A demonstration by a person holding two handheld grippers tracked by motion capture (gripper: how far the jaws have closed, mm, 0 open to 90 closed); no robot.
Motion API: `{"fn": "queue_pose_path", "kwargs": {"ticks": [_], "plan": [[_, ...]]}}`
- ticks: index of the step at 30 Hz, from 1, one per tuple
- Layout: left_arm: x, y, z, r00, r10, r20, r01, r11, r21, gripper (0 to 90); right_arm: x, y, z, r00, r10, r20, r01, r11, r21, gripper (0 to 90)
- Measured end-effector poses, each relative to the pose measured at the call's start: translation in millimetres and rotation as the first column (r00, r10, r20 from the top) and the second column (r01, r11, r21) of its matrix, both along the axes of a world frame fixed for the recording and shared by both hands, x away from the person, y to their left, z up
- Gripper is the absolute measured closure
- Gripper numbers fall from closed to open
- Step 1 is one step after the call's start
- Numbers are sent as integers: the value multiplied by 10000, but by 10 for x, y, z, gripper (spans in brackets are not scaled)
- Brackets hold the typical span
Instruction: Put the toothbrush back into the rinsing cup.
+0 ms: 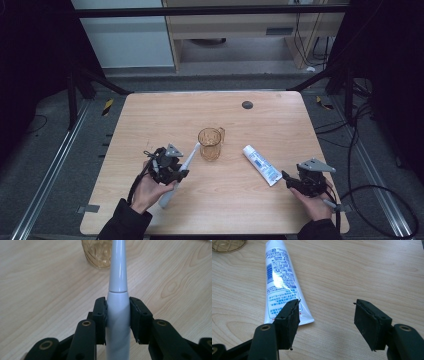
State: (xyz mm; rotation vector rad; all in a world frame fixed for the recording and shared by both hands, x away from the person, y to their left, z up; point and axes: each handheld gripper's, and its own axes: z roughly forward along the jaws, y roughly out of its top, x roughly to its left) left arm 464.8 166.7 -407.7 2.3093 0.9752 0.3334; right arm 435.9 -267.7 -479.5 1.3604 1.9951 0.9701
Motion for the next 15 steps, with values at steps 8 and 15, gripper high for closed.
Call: {"fn": "queue_pose_path", "kwargs": {"ticks": [8,15], "plan": [[-34,115,206,9962,389,781,-343,9976,-596,676,1,4,-4,10000,26,18,-26,10000,-44,370],[37,228,335,9811,1055,1620,-880,9898,-1116,676,2,2,-2,10000,-74,57,75,10000,-48,369]]}}
